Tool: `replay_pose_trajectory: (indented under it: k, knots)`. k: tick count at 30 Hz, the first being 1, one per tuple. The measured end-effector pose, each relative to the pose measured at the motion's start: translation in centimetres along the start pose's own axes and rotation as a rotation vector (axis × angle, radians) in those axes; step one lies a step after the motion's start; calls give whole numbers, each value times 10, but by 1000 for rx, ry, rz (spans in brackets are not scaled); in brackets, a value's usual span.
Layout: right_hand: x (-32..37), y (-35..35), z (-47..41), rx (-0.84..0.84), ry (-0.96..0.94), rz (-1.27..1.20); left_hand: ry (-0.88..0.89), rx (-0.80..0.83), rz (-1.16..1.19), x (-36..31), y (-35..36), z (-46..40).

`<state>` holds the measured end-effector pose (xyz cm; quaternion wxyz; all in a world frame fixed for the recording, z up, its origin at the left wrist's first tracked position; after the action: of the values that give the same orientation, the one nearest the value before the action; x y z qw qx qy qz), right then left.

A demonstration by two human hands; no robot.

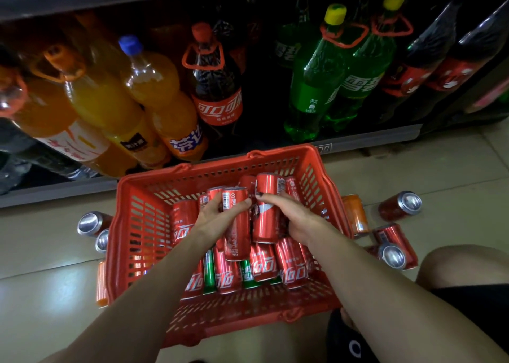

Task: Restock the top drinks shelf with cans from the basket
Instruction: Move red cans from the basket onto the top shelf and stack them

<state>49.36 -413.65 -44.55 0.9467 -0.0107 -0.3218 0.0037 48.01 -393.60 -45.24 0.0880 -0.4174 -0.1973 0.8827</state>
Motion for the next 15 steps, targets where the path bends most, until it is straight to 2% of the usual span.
replay_pose_trajectory:
  k: [10, 15]
  knots:
    - [-3, 1, 6, -18, -79, 66, 4, -30, 62, -14, -6, 11]
    - [-8, 2, 10, -59, -118, 12, 61, 24, 131, -23, -3, 24]
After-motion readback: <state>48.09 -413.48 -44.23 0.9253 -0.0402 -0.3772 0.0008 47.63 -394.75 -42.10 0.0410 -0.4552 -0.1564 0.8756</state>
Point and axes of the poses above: each hand's wrist, its own z-axis away from the middle knuckle, its own y-axis out of the palm, x = y × z, the point moved 3 cm from there along -z, towards the middle knuckle, and after that the axes turned 13 degrees about -x, right-handed, at the moved point
